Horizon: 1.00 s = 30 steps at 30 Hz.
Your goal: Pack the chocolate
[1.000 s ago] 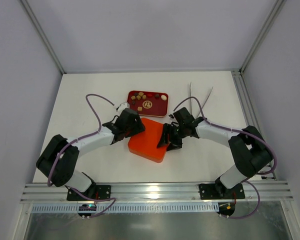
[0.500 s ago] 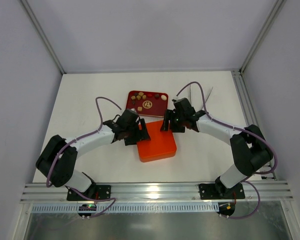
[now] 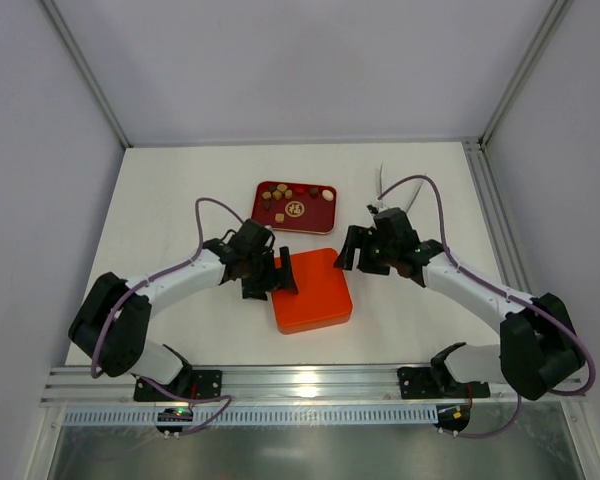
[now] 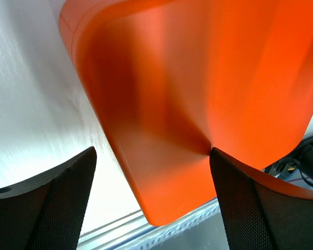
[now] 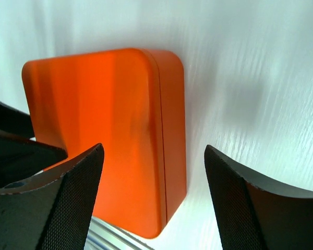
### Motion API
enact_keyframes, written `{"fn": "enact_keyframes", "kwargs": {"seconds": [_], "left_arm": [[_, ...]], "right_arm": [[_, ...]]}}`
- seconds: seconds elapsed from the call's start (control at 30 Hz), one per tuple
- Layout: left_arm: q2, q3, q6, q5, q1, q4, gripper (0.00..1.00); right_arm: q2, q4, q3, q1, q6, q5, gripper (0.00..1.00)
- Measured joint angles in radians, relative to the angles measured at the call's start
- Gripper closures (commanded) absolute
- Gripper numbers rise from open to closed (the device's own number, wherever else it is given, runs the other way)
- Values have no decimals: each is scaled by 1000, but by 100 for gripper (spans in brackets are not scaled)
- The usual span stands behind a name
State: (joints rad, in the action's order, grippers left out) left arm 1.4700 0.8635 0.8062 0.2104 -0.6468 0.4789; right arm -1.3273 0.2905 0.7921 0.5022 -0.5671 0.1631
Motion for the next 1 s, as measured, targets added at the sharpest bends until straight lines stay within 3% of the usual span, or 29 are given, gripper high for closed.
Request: {"fn": "enact_keyframes", "kwargs": {"seconds": [0.27,0.53,0.73,0.8,0.9,1.0], "left_arm": [[-6,0,-40,50,1,49,14],[-6,-4,-48,68,1,53,16],[-4,-6,-47,70,1,53,17],[-2,-6,-44,72,2,51,17],[-1,-6,-30,74,1,50,18],[-2,-17,-5,80,2,36,18]], "right_arm": [[210,-1,-185,0,-23,61,29],[293,-3,-313,29,-71,75,34],[261,-128,-339,51,-113,97,58],[261,-173,-359,52,-130,105,59],[271,-245,-402,55,-164,111,52],[303,-278,-437,61,-190,102,54]]}}
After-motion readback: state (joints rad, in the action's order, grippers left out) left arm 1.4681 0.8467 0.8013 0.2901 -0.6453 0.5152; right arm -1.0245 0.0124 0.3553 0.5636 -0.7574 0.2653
